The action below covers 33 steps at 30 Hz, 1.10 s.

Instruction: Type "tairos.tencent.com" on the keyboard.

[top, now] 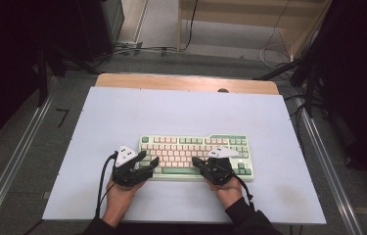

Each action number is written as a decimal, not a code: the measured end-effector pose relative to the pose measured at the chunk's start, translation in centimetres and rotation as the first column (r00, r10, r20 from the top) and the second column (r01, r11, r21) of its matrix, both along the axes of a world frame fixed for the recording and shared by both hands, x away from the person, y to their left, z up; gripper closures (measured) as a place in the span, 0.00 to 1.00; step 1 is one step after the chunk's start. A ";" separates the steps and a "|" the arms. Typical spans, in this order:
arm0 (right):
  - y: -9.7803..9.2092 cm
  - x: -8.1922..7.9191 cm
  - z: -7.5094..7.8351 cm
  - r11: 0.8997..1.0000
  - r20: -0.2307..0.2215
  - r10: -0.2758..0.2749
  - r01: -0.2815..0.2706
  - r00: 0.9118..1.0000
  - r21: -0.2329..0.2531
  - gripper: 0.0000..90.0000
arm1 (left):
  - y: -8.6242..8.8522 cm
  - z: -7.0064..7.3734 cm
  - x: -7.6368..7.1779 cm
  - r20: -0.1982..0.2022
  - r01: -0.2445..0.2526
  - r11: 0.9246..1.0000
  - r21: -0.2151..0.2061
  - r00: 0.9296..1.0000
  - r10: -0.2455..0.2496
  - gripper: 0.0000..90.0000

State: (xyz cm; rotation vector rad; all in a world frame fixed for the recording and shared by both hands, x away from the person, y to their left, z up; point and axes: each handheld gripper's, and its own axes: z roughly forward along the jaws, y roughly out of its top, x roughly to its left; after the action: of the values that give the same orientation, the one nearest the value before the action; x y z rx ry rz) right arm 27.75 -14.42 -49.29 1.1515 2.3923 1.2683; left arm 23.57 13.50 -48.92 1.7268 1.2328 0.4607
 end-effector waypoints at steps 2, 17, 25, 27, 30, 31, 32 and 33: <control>0.0 0.0 0.0 1.000 0.000 0.002 -0.002 1.000 -0.003 0.97 | 0.0 0.0 0.0 0.000 0.001 1.000 0.000 1.000 -0.001 0.49; 0.2 0.1 -0.3 1.000 -0.001 0.004 -0.004 1.000 -0.010 0.97 | 0.0 0.0 0.0 0.001 0.001 1.000 0.000 1.000 -0.001 0.49; 0.3 0.0 -0.3 1.000 0.000 0.008 -0.008 1.000 -0.010 0.97 | 0.0 0.0 0.0 0.002 0.002 1.000 -0.001 1.000 -0.002 0.49; 0.3 0.0 -0.3 1.000 0.001 0.008 -0.008 1.000 -0.011 0.97 | 0.0 0.0 0.0 0.001 0.001 1.000 -0.001 1.000 -0.001 0.49; 0.4 0.0 -0.5 1.000 0.002 0.009 -0.009 1.000 -0.023 0.97 | 0.0 0.0 0.0 0.002 0.003 1.000 0.000 1.000 -0.003 0.49; 0.5 0.0 -0.6 1.000 0.005 0.012 -0.011 1.000 -0.021 0.97 | -0.1 0.0 0.0 0.002 0.003 1.000 0.000 1.000 -0.003 0.49; 0.5 0.0 -0.5 1.000 0.000 0.011 -0.011 1.000 -0.024 0.97 | -0.1 0.0 0.0 0.003 0.003 1.000 0.000 1.000 -0.003 0.49; 0.5 0.0 -0.4 1.000 -0.004 0.011 -0.011 1.000 -0.024 0.97 | -0.1 0.0 0.0 0.003 0.003 1.000 0.000 1.000 -0.003 0.49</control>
State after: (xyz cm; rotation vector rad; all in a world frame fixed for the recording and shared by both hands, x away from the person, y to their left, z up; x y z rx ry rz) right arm 27.78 -13.92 -49.71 1.1364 2.4128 1.2379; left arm 23.57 13.42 -48.91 1.7272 1.2275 0.4611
